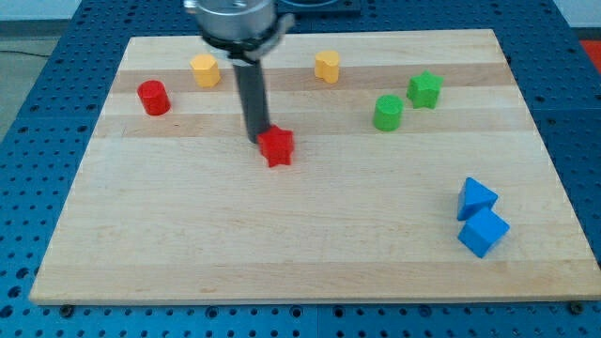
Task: Keep the green circle between the yellow heart and green star
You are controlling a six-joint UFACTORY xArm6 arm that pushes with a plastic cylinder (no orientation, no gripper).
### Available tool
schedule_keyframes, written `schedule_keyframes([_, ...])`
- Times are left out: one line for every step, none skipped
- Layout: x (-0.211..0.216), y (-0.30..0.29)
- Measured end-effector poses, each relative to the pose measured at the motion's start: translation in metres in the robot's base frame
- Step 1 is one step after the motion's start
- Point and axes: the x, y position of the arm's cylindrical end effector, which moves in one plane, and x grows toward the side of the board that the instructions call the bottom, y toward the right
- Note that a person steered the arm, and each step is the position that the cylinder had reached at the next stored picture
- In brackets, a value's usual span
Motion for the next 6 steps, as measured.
schedule_keyframes([0.03,-0.022])
schedule_keyframes([0.043,0.025])
schedule_keyframes([0.043,0.085])
schedule_keyframes([0.044,0.11])
schedule_keyframes([0.014,0.161])
schedule_keyframes([-0.035,0.16])
